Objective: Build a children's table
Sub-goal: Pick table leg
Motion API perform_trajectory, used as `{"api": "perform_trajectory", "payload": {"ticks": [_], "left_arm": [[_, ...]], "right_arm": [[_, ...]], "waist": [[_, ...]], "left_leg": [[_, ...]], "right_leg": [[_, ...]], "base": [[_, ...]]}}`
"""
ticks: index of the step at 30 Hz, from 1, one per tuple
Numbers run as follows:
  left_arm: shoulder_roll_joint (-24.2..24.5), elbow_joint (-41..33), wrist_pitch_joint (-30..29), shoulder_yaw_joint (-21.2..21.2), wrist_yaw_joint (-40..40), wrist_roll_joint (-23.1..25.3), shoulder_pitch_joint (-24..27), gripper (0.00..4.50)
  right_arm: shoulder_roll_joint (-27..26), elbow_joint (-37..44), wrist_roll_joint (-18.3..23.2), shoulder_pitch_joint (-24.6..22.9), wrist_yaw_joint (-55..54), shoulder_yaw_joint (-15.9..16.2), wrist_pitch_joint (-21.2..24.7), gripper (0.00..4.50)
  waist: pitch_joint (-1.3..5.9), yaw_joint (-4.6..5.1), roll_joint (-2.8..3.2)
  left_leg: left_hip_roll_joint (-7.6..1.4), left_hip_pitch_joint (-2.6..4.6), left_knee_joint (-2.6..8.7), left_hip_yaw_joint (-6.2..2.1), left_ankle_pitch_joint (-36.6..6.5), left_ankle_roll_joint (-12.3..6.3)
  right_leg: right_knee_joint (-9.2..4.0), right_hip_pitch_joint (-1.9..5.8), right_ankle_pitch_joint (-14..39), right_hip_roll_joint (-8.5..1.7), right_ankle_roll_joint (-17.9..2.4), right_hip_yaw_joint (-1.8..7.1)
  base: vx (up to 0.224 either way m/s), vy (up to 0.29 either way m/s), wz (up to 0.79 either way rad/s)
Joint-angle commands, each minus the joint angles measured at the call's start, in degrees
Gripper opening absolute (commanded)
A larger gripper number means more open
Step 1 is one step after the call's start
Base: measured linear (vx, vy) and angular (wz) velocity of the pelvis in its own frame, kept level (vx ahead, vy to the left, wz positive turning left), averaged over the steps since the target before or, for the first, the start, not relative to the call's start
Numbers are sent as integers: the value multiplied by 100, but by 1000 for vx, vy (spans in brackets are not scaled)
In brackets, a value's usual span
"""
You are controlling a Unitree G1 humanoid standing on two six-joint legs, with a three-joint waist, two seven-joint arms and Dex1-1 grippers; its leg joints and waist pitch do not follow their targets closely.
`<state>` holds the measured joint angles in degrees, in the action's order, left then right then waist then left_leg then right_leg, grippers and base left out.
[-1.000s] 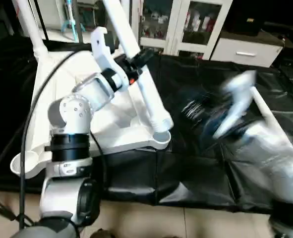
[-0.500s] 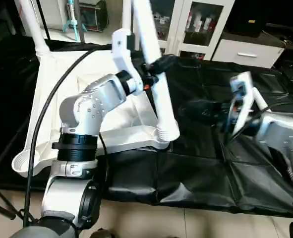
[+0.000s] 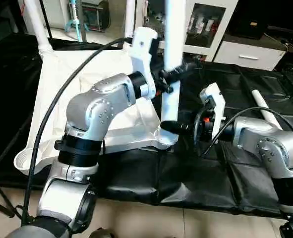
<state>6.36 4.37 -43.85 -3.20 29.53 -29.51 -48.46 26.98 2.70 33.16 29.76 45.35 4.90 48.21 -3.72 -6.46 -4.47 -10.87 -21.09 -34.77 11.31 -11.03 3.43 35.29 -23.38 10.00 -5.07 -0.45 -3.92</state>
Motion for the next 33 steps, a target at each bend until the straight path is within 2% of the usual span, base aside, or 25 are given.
{"api": "perform_trajectory", "payload": {"ticks": [1, 5, 10, 14, 16, 17, 33], "left_arm": [[14, -145, 59, -154, 134, 67, 19, 182], [69, -182, 65, -268, 253, 86, 51, 182], [80, -214, 95, -303, 290, 122, 70, 182], [105, -219, 117, -293, 318, 122, 75, 182], [119, -238, 119, -297, 327, 129, 77, 182], [128, -252, 122, -303, 343, 137, 75, 182], [176, -541, -93, -543, 709, 15, 139, 182]], "right_arm": [[44, -60, -54, 132, 26, -42, -66, 331], [72, -103, -67, 179, 99, -21, -105, 331], [107, -93, -89, 150, 237, 81, -62, 331], [171, -102, -108, 105, 382, 214, -62, 331], [152, -149, -138, 110, 380, 237, -91, 331], [137, -174, -157, 116, 380, 245, -104, 331], [9, -339, -219, 197, 429, 270, -190, 331]], "waist": [[446, -2, -46], [446, 3, -37], [447, -2, -63], [445, -3, -74], [448, -4, -57], [447, -4, -73], [451, -2, -39]], "left_leg": [[-224, 71, 361, -98, -290, 6], [-223, 72, 361, -95, -308, 12], [-223, 73, 355, -91, -274, -28], [-226, 69, 355, -94, -299, -34], [-227, 69, 355, -96, -264, -29], [-225, 70, 353, -94, -266, -29], [-225, 74, 354, -96, -298, 21]], "right_leg": [[-324, 324, 799, -337, -988, 265], [-322, 325, 766, -330, -1005, 268], [-311, 331, 687, -330, -1061, 267], [-320, 333, 786, -338, -1029, 267], [-312, 328, 732, -336, -1046, 267], [-312, 327, 736, -334, -1050, 265], [-298, 333, 654, -328, -1103, 267]], "base": [[0, 0, 0], [0, 0, 0], [0, 0, 0], [0, 0, 0], [0, 0, 0], [0, 0, 0], [0, 0, 0]]}}
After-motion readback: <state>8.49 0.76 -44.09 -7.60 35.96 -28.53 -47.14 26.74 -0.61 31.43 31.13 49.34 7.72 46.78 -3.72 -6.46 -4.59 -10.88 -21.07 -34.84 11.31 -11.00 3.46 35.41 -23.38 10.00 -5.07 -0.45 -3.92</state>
